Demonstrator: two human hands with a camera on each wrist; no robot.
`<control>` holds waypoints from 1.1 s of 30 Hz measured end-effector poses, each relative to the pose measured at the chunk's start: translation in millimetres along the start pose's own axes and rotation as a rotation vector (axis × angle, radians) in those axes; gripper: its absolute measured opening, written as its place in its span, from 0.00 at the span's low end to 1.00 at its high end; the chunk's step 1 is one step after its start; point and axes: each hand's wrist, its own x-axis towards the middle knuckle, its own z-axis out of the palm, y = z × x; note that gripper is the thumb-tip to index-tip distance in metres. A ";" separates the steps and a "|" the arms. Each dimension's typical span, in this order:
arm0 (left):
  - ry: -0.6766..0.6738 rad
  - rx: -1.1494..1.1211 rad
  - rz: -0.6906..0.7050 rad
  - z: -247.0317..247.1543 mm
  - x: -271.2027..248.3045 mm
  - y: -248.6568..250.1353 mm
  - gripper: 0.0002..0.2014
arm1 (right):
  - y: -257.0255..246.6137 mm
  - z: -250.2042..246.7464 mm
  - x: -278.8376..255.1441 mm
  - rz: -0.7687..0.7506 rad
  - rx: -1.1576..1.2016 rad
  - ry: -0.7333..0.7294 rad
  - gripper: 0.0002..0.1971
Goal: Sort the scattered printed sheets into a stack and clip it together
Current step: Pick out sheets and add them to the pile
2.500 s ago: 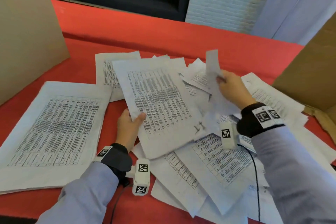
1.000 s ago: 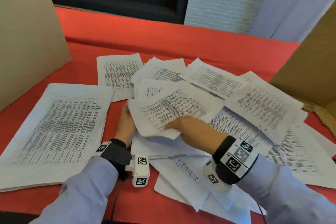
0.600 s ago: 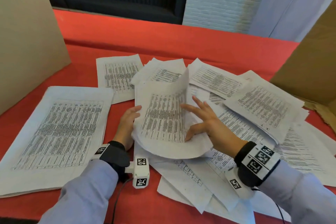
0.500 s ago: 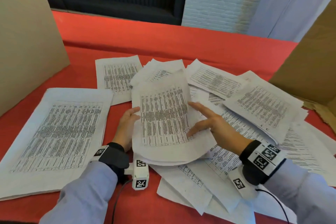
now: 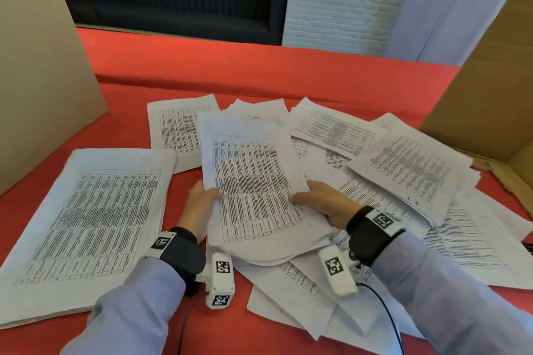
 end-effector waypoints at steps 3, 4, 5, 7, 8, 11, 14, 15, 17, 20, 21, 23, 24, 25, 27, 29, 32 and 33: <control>0.183 0.021 0.190 4.7 -3.7 23.7 0.17 | -15.0 -2.8 -6.0 -0.215 -0.005 0.052 0.20; 0.234 0.002 0.282 9.7 -7.5 35.8 0.15 | -24.1 -4.4 -12.3 -0.306 -0.012 0.068 0.22; 0.246 -0.049 0.373 15.2 -11.8 51.1 0.12 | -34.1 -5.2 -19.5 -0.391 -0.010 0.085 0.23; 0.222 -0.173 0.545 24.2 -22.0 84.6 0.10 | -57.0 -6.4 -34.5 -0.522 0.011 0.137 0.23; 0.226 -0.205 0.610 25.7 -16.6 91.1 0.14 | -68.5 -6.8 -41.3 -0.569 0.031 0.170 0.22; 0.126 -0.084 0.603 28.0 -6.5 98.2 0.31 | -88.6 -9.1 -55.9 -0.686 0.047 0.227 0.25; 0.024 -0.083 0.578 22.8 -0.8 98.1 0.38 | -79.1 -11.0 -55.7 -0.665 0.105 0.248 0.25; -0.027 -0.103 0.564 22.0 1.2 95.5 0.38 | -71.3 -10.5 -52.1 -0.635 0.121 0.247 0.26; -0.132 0.022 0.432 22.5 0.9 79.4 0.35 | -56.1 -7.1 -43.7 -0.548 0.148 0.238 0.31; -0.073 0.341 0.235 22.9 6.6 26.6 0.21 | -49.6 1.7 -38.5 -0.588 0.209 0.262 0.30; -0.056 0.321 0.219 30.0 -0.6 30.8 0.19 | -53.7 4.0 -39.4 -0.621 0.237 0.277 0.27; -0.042 0.142 0.349 41.5 -16.8 62.9 0.26 | -63.9 6.1 -40.1 -0.662 0.343 0.285 0.22; -0.040 0.049 0.461 44.7 -23.6 81.8 0.31 | -67.4 6.6 -39.9 -0.683 0.396 0.272 0.21; -0.029 0.002 0.530 45.5 -26.5 94.1 0.33 | -68.1 6.5 -38.7 -0.700 0.416 0.258 0.20; -0.035 0.023 0.499 44.6 -24.2 95.0 0.34 | -59.4 4.4 -32.1 -0.675 0.325 0.217 0.17; -0.119 0.168 0.373 40.0 -20.7 77.6 0.31 | -40.4 4.0 -24.2 -0.508 0.031 0.176 0.18; 0.019 0.256 0.303 26.2 -7.5 59.6 0.26 | -12.9 2.0 -14.3 -0.213 -0.509 0.263 0.13; 0.084 0.218 0.303 21.2 -4.7 59.0 0.26 | -8.4 2.0 -13.7 -0.166 -0.588 0.274 0.14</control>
